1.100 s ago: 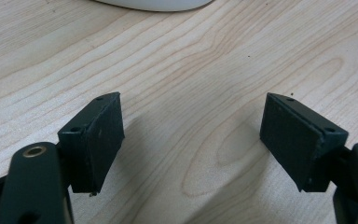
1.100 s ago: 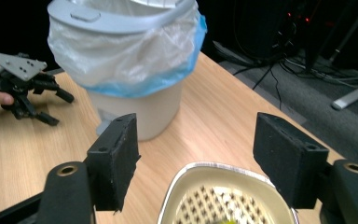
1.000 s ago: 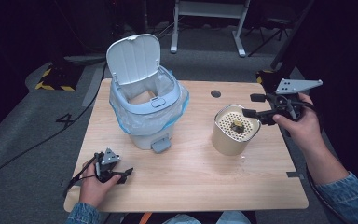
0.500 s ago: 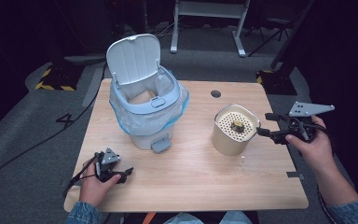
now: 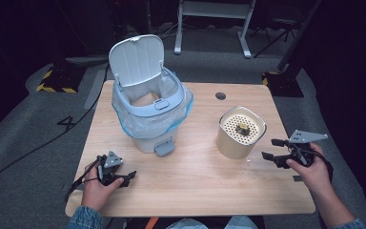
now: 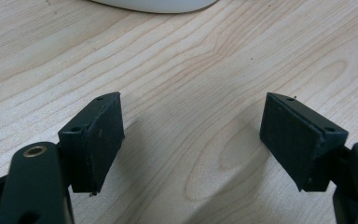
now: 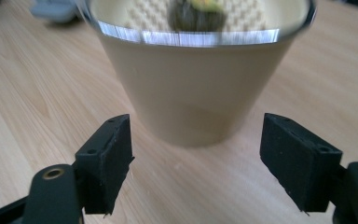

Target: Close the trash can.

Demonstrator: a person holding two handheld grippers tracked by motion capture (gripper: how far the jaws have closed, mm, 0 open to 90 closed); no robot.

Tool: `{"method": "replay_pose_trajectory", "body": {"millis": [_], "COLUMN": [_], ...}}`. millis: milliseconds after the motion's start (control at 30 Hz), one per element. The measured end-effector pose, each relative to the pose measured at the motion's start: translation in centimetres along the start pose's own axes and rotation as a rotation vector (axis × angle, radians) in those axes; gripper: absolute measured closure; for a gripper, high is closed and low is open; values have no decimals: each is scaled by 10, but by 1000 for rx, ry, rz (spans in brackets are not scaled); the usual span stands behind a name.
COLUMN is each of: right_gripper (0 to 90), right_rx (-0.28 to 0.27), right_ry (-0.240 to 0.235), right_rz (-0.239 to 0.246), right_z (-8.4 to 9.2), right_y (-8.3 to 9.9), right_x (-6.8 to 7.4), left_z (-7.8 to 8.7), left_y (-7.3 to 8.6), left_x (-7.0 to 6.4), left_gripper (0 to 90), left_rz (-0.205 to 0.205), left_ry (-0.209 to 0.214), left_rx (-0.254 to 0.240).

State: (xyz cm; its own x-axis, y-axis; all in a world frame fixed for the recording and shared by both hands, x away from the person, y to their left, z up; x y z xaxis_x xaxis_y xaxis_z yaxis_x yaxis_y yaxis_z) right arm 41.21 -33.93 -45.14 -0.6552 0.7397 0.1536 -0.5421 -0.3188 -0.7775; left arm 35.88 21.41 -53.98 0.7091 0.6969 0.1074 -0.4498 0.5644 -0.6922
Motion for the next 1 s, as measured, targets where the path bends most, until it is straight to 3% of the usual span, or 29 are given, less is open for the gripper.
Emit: {"method": "replay_pose_trajectory", "body": {"millis": [133, 200, 433, 533, 600, 767, 1000], "right_gripper": [243, 238, 212, 196, 181, 158, 150], "right_rx": [47, 64, 98, 102, 86, 69, 71], "right_ry": [23, 43, 81, 93, 98, 92, 86], "right_rz": [-13, -7, -9, 3, -13, -36, -31], "right_z": [-18, -24, -43, -47, -48, -50, -50], "right_y": [28, 37, 64, 66, 67, 68, 69], "right_x": [-8, -12, -18, -18, -18, -18, -18], "left_z": [1, 3, 16, 26, 34, 55, 83], "left_y": [0, 0, -11, -21, -28, -49, -76], "left_x": [0, 2, 6, 9, 9, 16, 34], "left_gripper": [231, 255, 260, 260, 262, 267, 268], "left_rz": [-1, -13, 48, 84, 112, 104, 81], "left_ry": [-3, -23, -19, -3, 23, 19, -9], "left_rx": [1, 9, -66, -130, -185, -264, -304]}}
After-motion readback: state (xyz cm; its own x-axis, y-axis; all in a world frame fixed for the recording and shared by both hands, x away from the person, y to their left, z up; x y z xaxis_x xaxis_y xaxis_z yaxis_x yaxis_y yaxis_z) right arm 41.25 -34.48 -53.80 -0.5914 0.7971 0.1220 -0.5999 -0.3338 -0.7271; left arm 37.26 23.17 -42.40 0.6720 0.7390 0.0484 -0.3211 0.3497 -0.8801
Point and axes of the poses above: each handheld gripper's, and its own axes: z roughly backward along the jaws, y roughly out of its underside, x roughly to its left, the point moved 5 cm from there along -z, roughly forward along the jaws, and after that the axes turned 10 degrees about -z, right-handed, at the moved point
